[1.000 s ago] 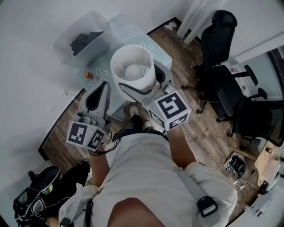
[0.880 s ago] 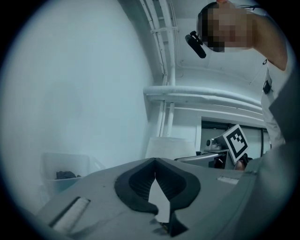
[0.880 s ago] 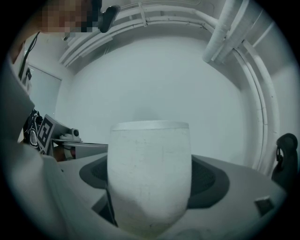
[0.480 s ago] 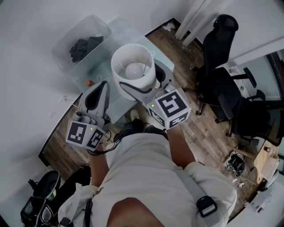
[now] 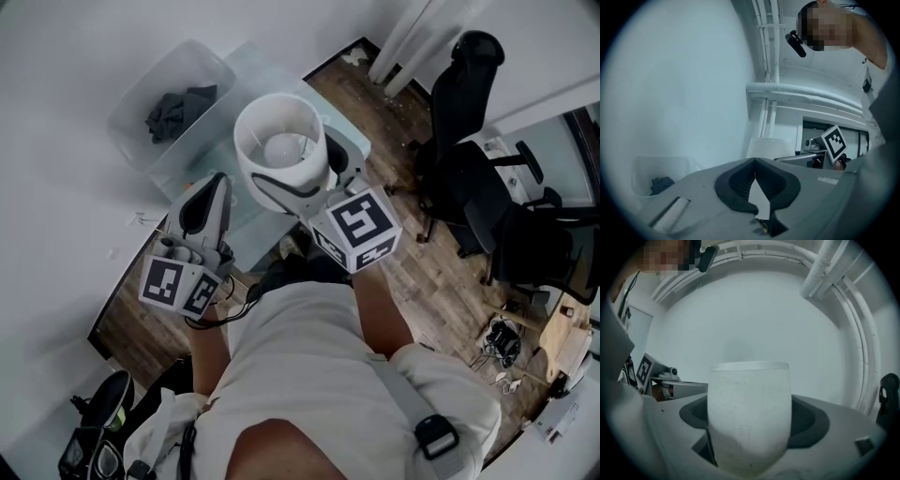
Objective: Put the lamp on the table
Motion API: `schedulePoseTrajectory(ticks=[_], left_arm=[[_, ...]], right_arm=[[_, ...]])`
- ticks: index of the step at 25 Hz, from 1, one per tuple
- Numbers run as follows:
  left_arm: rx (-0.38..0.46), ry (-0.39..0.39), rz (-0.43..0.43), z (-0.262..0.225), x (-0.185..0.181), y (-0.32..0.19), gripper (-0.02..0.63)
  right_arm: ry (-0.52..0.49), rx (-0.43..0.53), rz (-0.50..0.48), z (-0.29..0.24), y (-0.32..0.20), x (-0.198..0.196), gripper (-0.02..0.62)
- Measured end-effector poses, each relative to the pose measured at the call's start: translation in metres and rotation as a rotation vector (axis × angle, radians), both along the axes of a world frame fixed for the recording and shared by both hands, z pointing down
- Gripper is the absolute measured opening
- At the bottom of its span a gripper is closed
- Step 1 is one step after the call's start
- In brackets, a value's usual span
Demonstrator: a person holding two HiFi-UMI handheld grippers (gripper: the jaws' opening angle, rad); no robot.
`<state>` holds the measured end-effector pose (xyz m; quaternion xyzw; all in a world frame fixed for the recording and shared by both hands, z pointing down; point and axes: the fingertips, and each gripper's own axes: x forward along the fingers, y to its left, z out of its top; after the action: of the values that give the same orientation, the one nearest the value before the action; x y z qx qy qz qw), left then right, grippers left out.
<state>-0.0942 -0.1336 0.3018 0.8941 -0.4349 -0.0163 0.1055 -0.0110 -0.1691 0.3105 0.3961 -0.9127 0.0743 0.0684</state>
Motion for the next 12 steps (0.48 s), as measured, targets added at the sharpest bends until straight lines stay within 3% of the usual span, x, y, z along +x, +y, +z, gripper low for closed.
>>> schedulePoseTrajectory(ticks=[12], left_arm=[[-0.028,-0.003,-0.052,0.014,-0.001,-0.053,0.0]], right_arm=[[0.004,-0.031,-0.066,0.019,-0.054,-0.009,0.471]])
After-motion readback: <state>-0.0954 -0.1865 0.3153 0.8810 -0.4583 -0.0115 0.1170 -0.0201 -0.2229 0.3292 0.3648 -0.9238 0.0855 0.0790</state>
